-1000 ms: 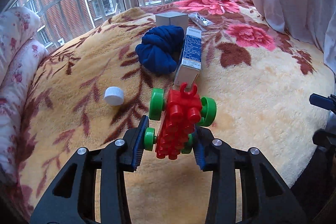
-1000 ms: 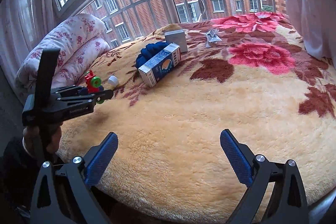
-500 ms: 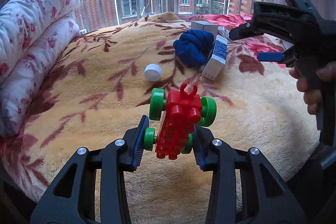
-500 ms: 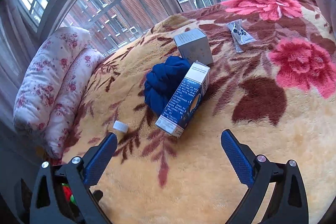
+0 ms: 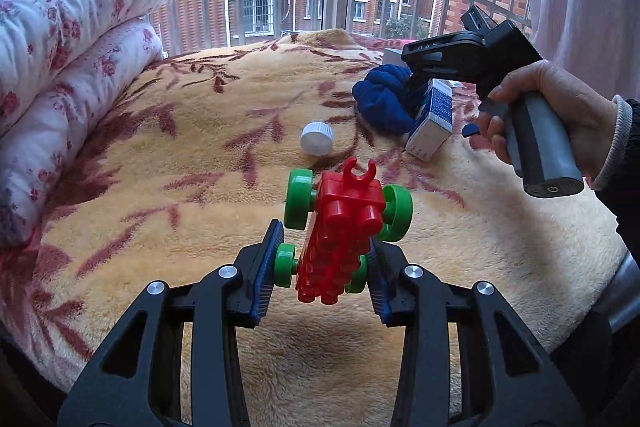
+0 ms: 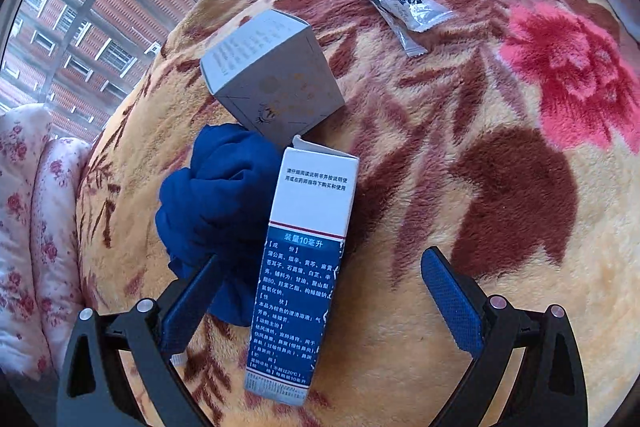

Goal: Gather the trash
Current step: 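Grasp the white-and-blue medicine box with the right gripper while the left holds the toy car, then carry the toy car and medicine box off the bed to the orange bucket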

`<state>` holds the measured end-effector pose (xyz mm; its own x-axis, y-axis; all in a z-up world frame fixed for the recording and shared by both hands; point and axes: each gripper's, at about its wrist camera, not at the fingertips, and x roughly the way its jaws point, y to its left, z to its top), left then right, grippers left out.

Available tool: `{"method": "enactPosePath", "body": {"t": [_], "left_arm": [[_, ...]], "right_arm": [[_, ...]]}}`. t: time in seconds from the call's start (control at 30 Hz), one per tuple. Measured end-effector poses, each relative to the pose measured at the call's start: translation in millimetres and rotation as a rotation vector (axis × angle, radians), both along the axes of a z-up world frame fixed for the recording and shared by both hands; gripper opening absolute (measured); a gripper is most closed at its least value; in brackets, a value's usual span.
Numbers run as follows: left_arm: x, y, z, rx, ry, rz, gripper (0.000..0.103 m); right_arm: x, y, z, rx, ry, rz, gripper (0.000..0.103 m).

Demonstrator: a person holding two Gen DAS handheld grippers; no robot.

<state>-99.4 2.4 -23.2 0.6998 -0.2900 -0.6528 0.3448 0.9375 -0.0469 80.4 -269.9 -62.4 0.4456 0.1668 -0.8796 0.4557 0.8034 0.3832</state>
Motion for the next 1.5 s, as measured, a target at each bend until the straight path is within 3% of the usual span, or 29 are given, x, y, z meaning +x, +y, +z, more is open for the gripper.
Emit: {"method": "enactPosePath", "body": {"t": [0.13,0.27,0.43,0.63,0.77,0.87,0.93,1.23,1.5], "left_arm": [[1,4,-3,-0.004,0.000,-0.004,0.038],[2,10,-5,-0.014,0.007,-0.007,0.038],[3,13,-7,-0.025,0.012,-0.012,0.038],[5,11,-9,-0.031,0.018,-0.019,0.038],[5,11,-11,-0.025,0.023,-0.019,0.038],[7,12,-12,-0.024,0.030,-0.013,0.038],[8,13,-11,-0.027,0.035,-0.009,0.038],[7,5,-1,-0.032,0.038,0.002,0.038],[6,-14,10,-0.049,0.065,0.001,0.038]], "right_arm": [[5,7,2,-0.044,-0.006,-0.014,0.086],[3,11,12,-0.082,-0.031,-0.021,0.062],[-8,4,15,-0.047,-0.060,-0.060,0.061],[-6,1,-2,-0.011,-0.011,-0.081,0.060],[4,7,-12,-0.059,0.023,-0.080,0.050],[9,16,-11,-0.145,0.028,-0.060,0.036],[9,24,-8,-0.198,0.021,-0.036,0.033],[-25,15,9,-0.179,-0.067,0.036,0.031],[-94,14,39,-0.140,-0.226,0.259,0.031]]}}
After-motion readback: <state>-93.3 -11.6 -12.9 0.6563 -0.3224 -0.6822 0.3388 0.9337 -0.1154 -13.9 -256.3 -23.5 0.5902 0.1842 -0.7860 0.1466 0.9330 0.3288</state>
